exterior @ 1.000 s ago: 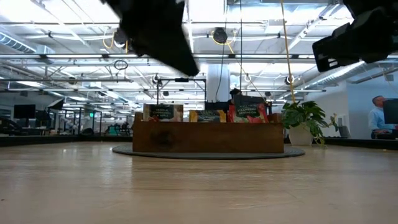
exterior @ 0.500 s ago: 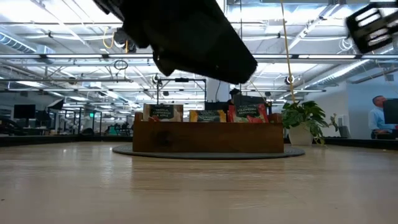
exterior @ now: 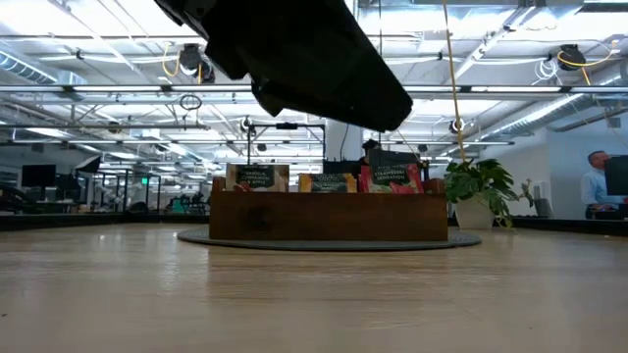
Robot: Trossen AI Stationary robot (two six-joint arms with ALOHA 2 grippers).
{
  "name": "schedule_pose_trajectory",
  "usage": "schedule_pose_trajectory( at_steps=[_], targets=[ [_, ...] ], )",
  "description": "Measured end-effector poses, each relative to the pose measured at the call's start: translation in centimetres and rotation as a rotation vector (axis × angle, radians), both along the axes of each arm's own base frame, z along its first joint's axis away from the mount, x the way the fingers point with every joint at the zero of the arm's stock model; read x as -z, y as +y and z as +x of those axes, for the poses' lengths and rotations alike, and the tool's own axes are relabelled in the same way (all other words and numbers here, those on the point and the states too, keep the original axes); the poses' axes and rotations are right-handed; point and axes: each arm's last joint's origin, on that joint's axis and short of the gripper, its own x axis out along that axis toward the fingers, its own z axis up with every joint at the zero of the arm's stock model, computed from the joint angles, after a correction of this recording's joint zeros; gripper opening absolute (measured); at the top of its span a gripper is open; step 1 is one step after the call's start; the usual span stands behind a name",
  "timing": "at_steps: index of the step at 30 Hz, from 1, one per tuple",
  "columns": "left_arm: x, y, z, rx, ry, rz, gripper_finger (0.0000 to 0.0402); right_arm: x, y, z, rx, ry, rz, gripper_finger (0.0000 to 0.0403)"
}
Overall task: Pick & Place Tea
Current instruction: Put the red tea bag into the right section of the wooden organizer
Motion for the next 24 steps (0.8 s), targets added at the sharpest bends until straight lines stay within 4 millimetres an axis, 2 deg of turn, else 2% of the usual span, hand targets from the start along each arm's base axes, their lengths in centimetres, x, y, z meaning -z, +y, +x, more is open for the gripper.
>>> schedule_pose_trajectory(
  at_steps=[7,12,15,20,24],
  targets=[
    [0.3,0.6,0.1,-0.034,0.041,-0.030,0.0072,1.1,0.1,1.3,0.060,-0.014,0.000,0.0000],
    [0.3,0.4,0.0,-0.004,0.054,-0.051,0.0072,2.6,-0.2,1.8,0.113,0.048,-0.026,0.0000],
    [0.3,0.2,-0.1,0.000,0.054,-0.049,0.0072,3.6,-0.9,1.8,0.159,0.125,-0.064,0.0000],
    [0.3,0.1,-0.2,0.007,0.054,-0.046,0.0072,4.1,-2.3,2.3,0.231,0.173,-0.147,0.0000],
    [0.3,0.2,-0.1,0.003,0.049,-0.049,0.0072,4.3,-3.4,3.1,0.201,0.158,-0.216,0.0000]
  ],
)
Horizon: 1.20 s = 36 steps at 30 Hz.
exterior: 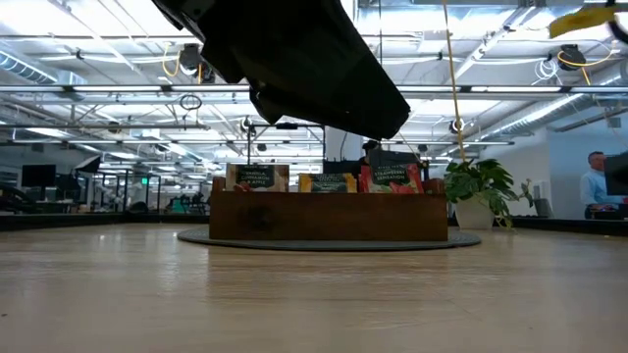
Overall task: Pick & Place Tea
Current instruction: Put the red tea bag into the right section of the wooden organizer
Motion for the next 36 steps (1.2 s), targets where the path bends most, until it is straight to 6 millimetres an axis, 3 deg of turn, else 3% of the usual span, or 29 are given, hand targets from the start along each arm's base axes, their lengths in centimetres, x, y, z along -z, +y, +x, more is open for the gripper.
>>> schedule_pose_trajectory(
  at_steps=[14,20,23,27,36],
  targets=[
    [-0.3,1.4,1.0,-0.036,-0.038,-0.017,0.0072,-0.2,-3.9,4.0,-0.234,-0.154,-0.182,0.0000],
    [0.2,1.1,1.2,0.019,-0.030,-0.041,0.0072,-0.3,-5.1,5.1,-0.333,-0.172,-0.125,0.0000],
    [1.5,0.9,1.5,0.049,-0.018,-0.040,0.0072,-0.5,-5.0,5.4,-0.373,-0.214,-0.113,0.0000],
    [2.7,0.7,1.9,0.055,-0.035,-0.020,0.0072,-0.8,-4.9,5.8,-0.353,-0.274,-0.235,0.0000],
    [2.0,0.7,2.4,0.036,-0.140,0.039,0.0072,-3.4,-2.4,7.0,-0.397,-0.389,-0.220,0.0000]
  ],
)
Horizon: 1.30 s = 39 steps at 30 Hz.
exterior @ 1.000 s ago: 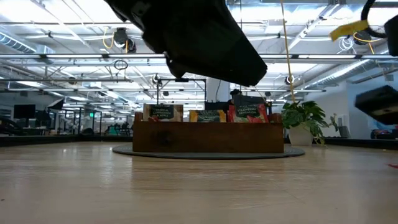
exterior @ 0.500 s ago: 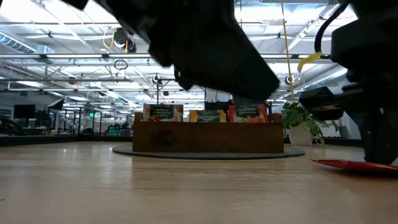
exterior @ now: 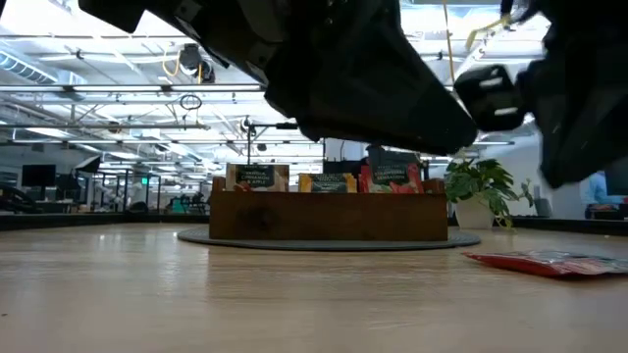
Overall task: Pick & Place Tea
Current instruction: Put the red tea bag into the right section of the wooden organizer
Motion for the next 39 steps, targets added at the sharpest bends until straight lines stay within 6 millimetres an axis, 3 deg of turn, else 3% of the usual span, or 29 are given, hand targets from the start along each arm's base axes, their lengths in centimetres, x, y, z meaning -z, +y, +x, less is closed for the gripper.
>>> schedule_pose_trajectory(
  at_steps=[6,10,13,17,22,31,34,39],
  targets=[
    [1.4,0.6,0.5,-0.044,0.026,-0.036,0.0072,-0.7,2.2,-1.0,0.009,-0.003,0.037,0.0000],
    [2.4,0.0,1.4,0.014,0.036,-0.044,0.0072,-0.1,2.2,-2.2,0.201,-0.003,-0.071,0.0000],
    [3.6,-0.4,2.0,0.026,0.076,-0.015,0.0072,-0.1,1.8,-2.2,0.354,-0.019,-0.055,0.0000],
    [2.7,-0.5,3.5,0.011,0.052,-0.016,0.0072,0.0,1.2,-1.8,0.449,0.036,0.057,0.0000],
    [2.2,-0.4,3.9,-0.019,0.074,0.060,0.0072,0.3,1.2,-1.9,0.389,0.187,0.156,0.0000],
    [2.3,0.9,4.3,-0.070,0.113,0.075,0.0072,0.6,0.0,-2.9,0.553,0.350,0.172,0.0001],
    [2.2,0.7,4.2,-0.055,0.106,0.088,0.0072,0.3,-0.4,-2.9,0.626,0.362,0.209,0.0016],
    [2.2,0.9,4.3,-0.062,0.108,0.099,0.0072,0.4,-0.9,-2.8,0.726,0.377,0.265,0.0078]
  ],
)
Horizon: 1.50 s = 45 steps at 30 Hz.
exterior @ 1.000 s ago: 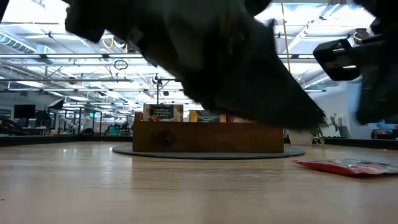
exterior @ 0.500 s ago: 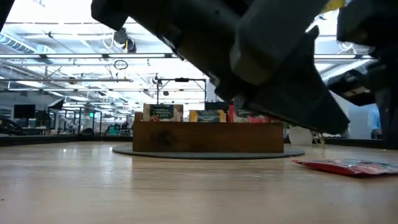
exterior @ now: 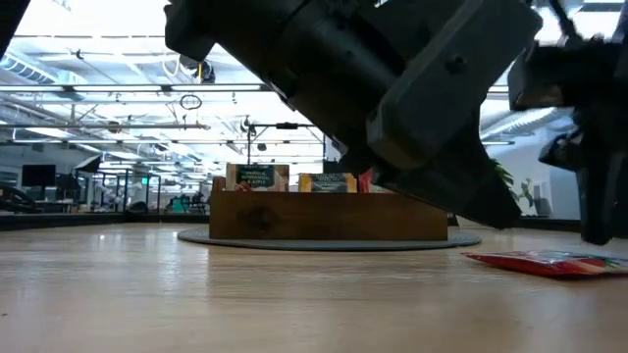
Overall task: Pick & Place Tea
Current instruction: Put the red tea bag into the right section of the wooden organizer
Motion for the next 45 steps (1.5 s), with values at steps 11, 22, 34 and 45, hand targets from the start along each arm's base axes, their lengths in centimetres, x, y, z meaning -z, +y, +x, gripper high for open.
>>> schedule_pose_trajectory(
  at_steps=[11,22,34,45],
  targets=[
    [0.3,0.5,0.0,-0.021,0.039,-0.040,0.0072,3.0,-1.7,-0.9,0.125,-0.095,0.214,0.0178],
    [0.6,1.5,0.1,-0.029,0.092,-0.072,0.0072,4.6,-3.1,-1.8,0.218,-0.161,0.443,0.0170],
    [2.9,2.6,0.9,-0.021,0.120,-0.099,0.0072,4.9,-3.6,-1.9,0.243,-0.141,0.475,0.0169],
    [2.8,2.6,0.9,-0.010,0.112,-0.057,0.0072,4.1,-3.7,-1.6,0.178,-0.168,0.514,0.0142]
  ],
)
